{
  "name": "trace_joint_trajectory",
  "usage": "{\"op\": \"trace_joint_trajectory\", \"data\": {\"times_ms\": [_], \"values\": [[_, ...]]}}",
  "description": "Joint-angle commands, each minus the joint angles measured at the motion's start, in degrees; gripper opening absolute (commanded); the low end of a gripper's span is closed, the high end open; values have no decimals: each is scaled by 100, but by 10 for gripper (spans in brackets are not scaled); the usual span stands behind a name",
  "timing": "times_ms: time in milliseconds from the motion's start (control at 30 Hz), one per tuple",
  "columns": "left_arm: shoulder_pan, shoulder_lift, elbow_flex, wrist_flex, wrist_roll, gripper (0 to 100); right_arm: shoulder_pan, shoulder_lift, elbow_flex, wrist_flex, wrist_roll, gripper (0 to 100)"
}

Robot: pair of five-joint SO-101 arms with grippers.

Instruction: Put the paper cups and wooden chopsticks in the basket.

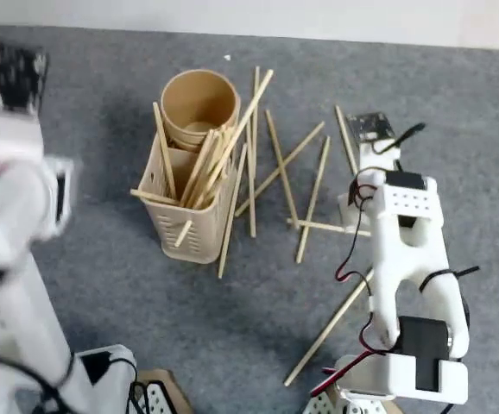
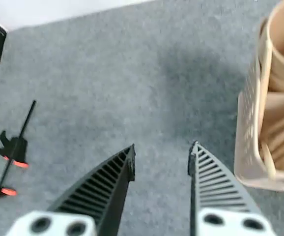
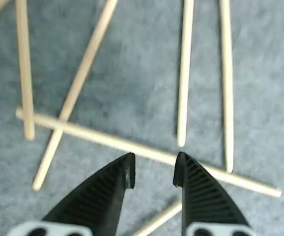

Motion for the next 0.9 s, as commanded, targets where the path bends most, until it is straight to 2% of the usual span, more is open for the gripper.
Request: {"op": "trace_joint_trajectory", "data": {"times_ms": [0,133,300,533,667,867], "values": [[-66,-1367,2607,-1116,35,204,84,-189,-163,-549,88,146],[-84,-2642,5138,-2558,26,204,31,-189,-163,-585,774,148],[-84,-3697,6914,-3323,35,206,22,-171,-198,-620,1442,149],[-84,-4602,7969,-3358,62,204,31,365,-277,-1103,1653,150],[-84,-4989,8286,-3393,44,204,48,1657,-1226,-1077,1618,150],[-84,-5349,8523,-3385,44,204,505,3275,-2703,-1059,1609,150]]}}
